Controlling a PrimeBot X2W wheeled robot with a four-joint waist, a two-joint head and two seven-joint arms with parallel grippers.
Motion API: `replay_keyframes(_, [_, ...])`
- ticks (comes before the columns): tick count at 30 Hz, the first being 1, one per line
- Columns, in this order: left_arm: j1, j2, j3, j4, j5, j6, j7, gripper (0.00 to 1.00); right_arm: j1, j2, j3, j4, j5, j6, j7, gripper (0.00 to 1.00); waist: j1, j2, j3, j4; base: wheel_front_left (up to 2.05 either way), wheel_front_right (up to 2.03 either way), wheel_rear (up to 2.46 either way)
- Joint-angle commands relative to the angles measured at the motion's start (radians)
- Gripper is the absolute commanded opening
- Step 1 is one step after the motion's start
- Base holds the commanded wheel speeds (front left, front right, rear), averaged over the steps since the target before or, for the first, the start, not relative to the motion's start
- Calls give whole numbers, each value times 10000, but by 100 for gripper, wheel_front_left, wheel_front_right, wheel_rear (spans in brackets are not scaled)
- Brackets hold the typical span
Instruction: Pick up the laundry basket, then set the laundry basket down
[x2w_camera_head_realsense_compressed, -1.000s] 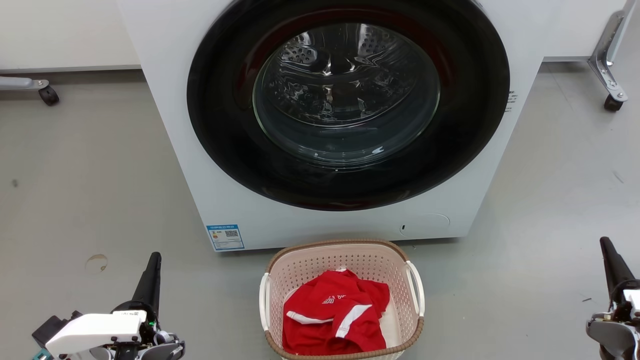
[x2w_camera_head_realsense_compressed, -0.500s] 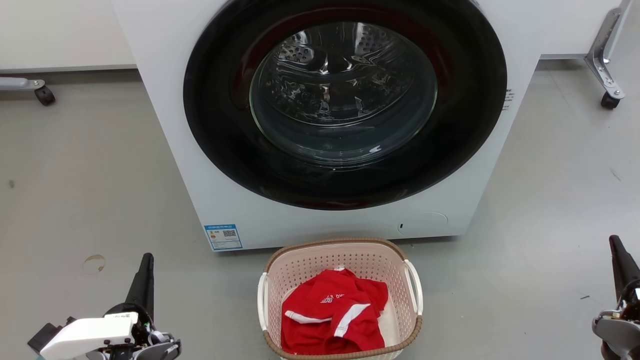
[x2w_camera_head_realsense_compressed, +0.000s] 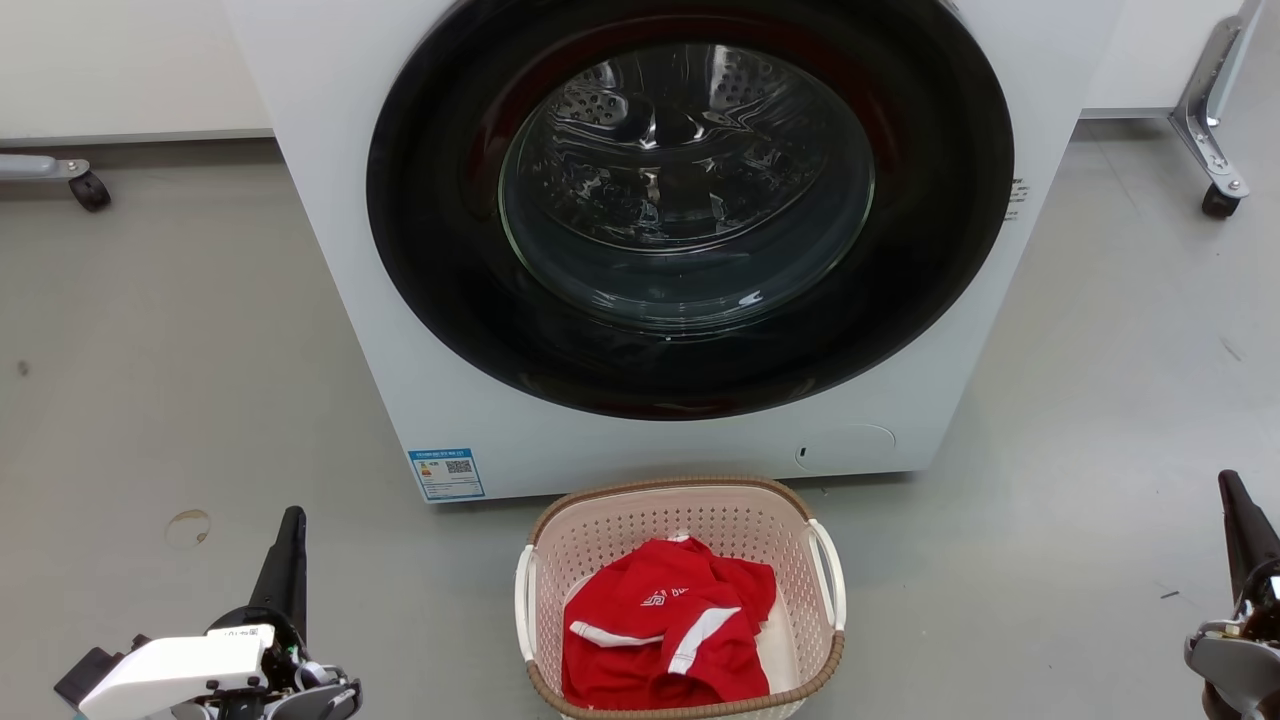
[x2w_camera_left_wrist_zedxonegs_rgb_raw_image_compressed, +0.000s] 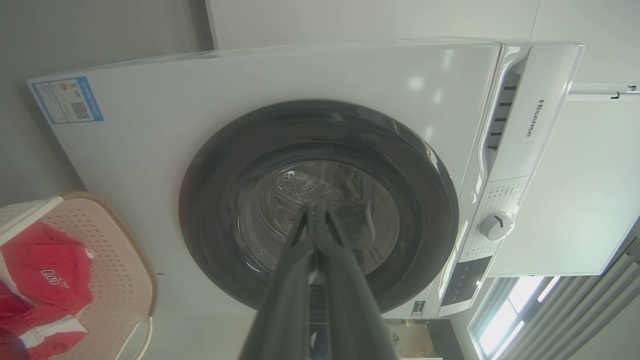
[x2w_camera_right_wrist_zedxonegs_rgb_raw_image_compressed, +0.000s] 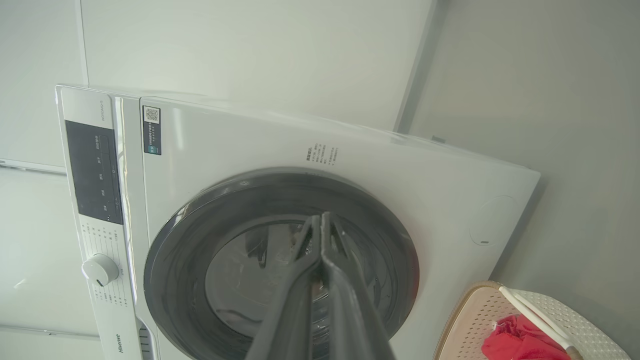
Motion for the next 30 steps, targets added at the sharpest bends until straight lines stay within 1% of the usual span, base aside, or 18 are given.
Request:
replay_keyframes(1, [-177, 85, 354, -219, 33, -104, 93, 0, -489, -252, 164, -321, 55, 48, 82, 0, 0, -1, 0, 0, 0, 0, 0])
replay_keyframes(30, [-188, -26, 509, -208, 163, -104, 217, 0, -489, -252, 167, -321, 58, 48, 80, 0, 0, -1, 0, 0, 0, 0, 0])
